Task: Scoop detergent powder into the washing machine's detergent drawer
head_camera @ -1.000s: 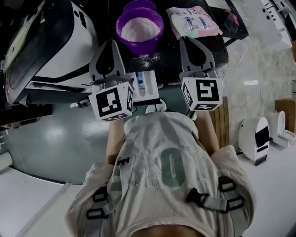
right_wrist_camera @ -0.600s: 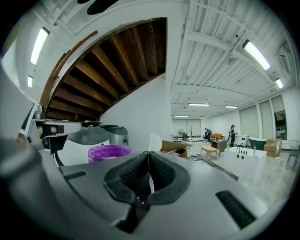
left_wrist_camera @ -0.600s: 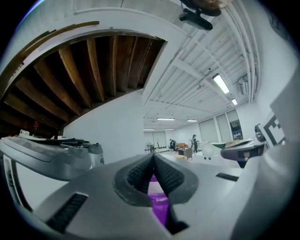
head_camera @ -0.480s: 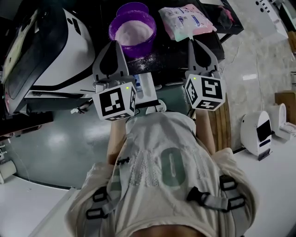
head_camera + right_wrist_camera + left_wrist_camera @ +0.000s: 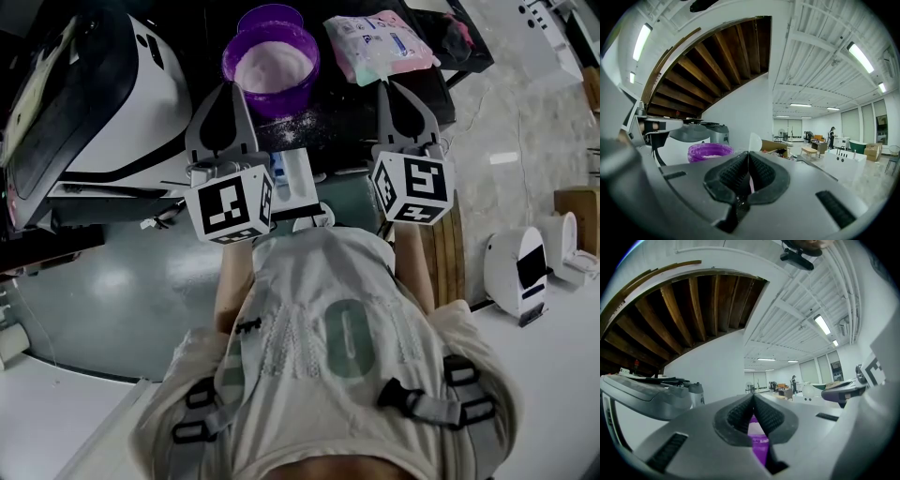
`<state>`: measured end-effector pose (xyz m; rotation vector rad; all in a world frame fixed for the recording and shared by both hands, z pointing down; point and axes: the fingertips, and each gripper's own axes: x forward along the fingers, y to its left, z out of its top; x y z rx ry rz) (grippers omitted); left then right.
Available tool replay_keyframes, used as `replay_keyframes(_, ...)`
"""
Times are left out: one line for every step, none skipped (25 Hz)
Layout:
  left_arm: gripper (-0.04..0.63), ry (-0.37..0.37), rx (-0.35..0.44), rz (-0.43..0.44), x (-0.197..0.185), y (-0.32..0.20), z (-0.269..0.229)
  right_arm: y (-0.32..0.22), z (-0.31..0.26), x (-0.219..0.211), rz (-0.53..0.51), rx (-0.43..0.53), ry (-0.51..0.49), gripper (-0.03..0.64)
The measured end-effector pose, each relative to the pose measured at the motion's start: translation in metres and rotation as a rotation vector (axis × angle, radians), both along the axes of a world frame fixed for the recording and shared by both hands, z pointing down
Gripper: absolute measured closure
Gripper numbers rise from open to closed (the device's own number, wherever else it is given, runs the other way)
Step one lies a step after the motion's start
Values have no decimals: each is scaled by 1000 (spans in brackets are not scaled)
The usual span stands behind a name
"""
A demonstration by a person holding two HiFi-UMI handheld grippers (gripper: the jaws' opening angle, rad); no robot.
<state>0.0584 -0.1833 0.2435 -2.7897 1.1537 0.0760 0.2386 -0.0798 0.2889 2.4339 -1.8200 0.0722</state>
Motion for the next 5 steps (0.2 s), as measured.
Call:
replay_keyframes(575,-1,0,-1,0,0,0,-1,0,-1,-3,-2,2,606)
replay_keyframes(575,-1,0,-1,-1,-1,0,-1,0,-2,-4,-4,4,606)
replay_keyframes(575,-2,-1,-1,-1,-1,1,-2,0,-3,-5,-5,6,606)
replay_keyframes(575,-2,-1,-1,-1,-1,1,-2,0,-4,-6,-5,7,606)
replay_keyframes(575,-3,-2,-1,-2,-1,1,-3,0,-4,-6,-6,8,606)
